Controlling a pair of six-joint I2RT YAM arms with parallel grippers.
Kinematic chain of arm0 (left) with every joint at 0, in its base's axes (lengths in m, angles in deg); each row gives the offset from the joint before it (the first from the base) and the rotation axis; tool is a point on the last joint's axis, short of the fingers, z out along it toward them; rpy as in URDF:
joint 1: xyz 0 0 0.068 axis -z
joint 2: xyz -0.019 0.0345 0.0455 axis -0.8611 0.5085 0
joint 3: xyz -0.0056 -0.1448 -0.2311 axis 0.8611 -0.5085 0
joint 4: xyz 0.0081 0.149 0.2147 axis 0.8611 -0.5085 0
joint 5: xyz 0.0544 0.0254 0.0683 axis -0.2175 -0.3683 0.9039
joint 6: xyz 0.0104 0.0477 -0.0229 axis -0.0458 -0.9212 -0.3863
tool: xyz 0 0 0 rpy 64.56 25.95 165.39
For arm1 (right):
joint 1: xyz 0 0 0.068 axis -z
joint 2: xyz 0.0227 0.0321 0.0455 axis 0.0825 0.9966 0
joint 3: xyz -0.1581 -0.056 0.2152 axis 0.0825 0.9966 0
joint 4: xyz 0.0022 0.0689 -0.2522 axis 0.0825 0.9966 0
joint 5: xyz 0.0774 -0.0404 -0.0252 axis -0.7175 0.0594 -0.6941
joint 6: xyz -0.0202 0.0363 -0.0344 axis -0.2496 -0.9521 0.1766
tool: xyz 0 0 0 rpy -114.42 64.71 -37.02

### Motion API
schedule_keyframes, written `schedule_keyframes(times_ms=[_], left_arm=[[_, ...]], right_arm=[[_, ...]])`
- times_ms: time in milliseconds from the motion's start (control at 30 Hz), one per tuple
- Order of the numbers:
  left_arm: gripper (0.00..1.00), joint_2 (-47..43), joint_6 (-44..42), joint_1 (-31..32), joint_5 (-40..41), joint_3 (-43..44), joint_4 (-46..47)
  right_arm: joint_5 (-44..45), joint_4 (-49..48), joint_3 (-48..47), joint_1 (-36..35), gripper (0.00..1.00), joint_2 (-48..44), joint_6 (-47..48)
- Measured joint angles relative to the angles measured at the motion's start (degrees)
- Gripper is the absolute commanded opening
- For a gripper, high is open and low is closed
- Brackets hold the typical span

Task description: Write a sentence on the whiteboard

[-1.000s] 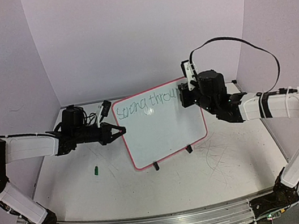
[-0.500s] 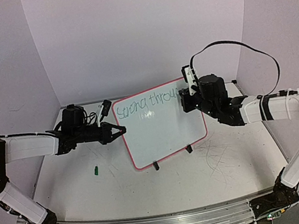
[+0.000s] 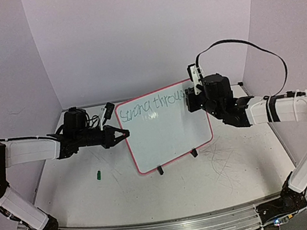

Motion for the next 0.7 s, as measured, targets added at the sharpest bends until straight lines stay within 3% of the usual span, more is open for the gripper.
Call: schedule_keyframes(times_ms=[700], left_arm=[[0.00,0.00,0.00,0.00,0.07,0.00,-0.03]], right_arm=[[0.61,-0.92,-1.99,-0.02,0.00,1.22,0.65]])
